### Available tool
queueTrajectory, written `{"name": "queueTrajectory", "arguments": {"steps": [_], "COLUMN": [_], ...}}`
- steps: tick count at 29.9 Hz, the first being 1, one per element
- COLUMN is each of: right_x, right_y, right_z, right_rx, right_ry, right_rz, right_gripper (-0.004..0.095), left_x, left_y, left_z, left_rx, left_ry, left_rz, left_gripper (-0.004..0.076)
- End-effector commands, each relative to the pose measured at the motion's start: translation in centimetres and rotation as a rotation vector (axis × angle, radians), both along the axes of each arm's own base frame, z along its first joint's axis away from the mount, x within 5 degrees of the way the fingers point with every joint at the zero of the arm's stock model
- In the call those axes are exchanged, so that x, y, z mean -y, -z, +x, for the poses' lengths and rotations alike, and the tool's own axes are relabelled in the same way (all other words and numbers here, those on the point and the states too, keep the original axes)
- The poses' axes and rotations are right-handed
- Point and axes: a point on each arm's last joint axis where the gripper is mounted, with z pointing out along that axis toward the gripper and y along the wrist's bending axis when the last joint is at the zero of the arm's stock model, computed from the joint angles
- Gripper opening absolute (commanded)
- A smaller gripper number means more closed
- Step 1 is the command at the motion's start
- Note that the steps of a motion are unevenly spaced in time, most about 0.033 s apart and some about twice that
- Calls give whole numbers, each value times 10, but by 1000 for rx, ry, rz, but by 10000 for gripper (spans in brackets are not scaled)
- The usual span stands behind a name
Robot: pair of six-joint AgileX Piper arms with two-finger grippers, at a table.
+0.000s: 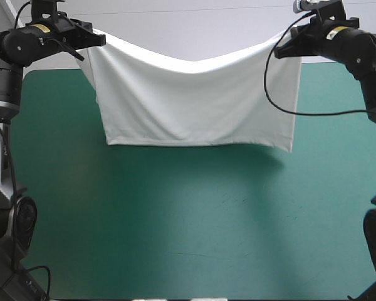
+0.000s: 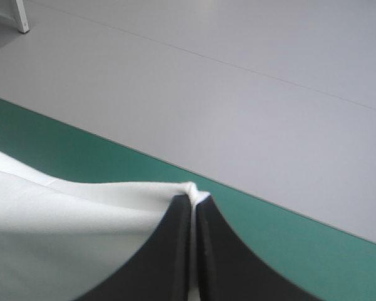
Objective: Fold the cloth
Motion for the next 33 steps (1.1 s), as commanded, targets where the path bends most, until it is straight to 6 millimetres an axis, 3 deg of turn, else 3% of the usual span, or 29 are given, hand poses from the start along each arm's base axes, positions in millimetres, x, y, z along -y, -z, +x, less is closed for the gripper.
{"name": "queueTrajectory", "arguments": {"steps": [1,4,8,12,15,17,19,22,27,33], "right_x": [5,4,3,1,-1,-2,-2,0,9,21], "right_y": [-55,-58,-33,8,50,80,107,126,152,178], "right_z": [-10,-1,19,40,50,52,48,31,-9,-60], "right_rx": [216,219,120,-41,-192,-295,-372,-406,-476,-553], "right_ry": [-2,-11,-9,-14,-31,-42,-40,-32,-13,0], "right_rz": [70,58,48,30,26,19,5,-1,35,40], "right_gripper": [-18,-18,-17,-16,-16,-13,-13,-13,-13,-13], "left_x": [1,0,0,3,9,13,14,12,5,-2], "left_y": [-53,-60,-44,9,60,89,114,139,157,158], "left_z": [-19,-18,-6,25,47,50,44,22,-29,-73], "left_rx": [221,238,159,-51,-159,-212,-273,-333,-354,-391], "left_ry": [-6,-2,-5,28,47,58,64,63,41,47], "left_rz": [-49,-21,21,43,63,45,34,44,92,210], "left_gripper": [19,19,19,19,19,19,19,19,19,19]}}
